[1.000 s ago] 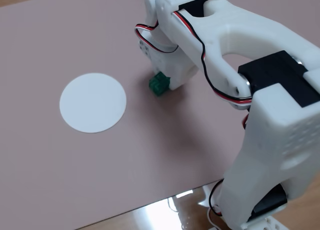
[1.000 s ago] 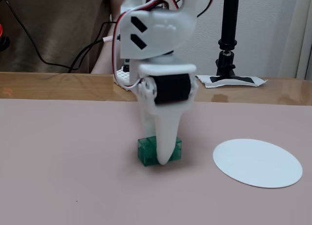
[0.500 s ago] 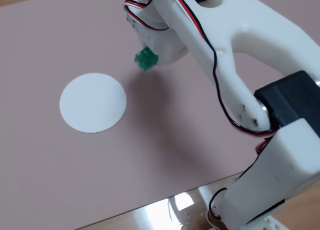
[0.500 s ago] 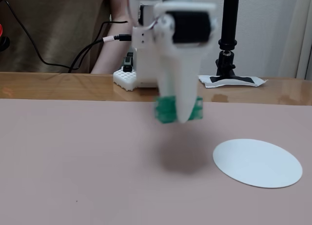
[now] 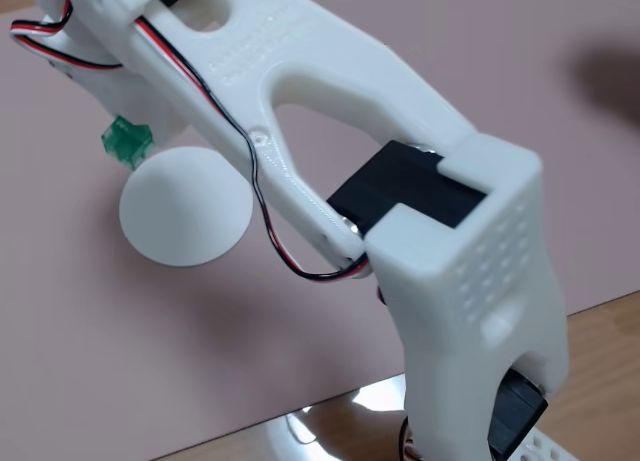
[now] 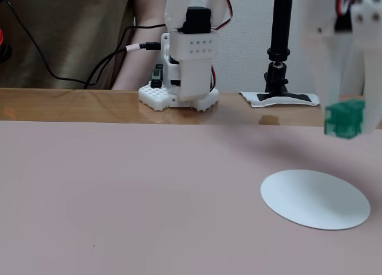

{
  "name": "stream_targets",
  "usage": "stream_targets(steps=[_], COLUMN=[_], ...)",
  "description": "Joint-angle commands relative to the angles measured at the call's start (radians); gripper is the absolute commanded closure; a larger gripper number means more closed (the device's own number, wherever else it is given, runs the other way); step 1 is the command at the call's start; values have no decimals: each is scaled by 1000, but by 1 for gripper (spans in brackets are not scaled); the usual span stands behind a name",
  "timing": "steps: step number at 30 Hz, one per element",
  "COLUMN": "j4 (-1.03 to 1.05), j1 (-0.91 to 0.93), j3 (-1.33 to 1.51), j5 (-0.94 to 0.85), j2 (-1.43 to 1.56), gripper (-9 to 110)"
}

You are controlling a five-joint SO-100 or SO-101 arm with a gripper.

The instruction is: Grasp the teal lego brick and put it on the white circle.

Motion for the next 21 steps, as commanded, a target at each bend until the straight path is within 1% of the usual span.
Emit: stream_targets(steps=[1,10,14,21], j4=[11,12,15,17], j1=[-20,15,20,14], j3=[-49,25,35,52], j5=[2,-51,-63,-63], j2=[-51,-173,-189,-190], gripper=[102,102,96,95])
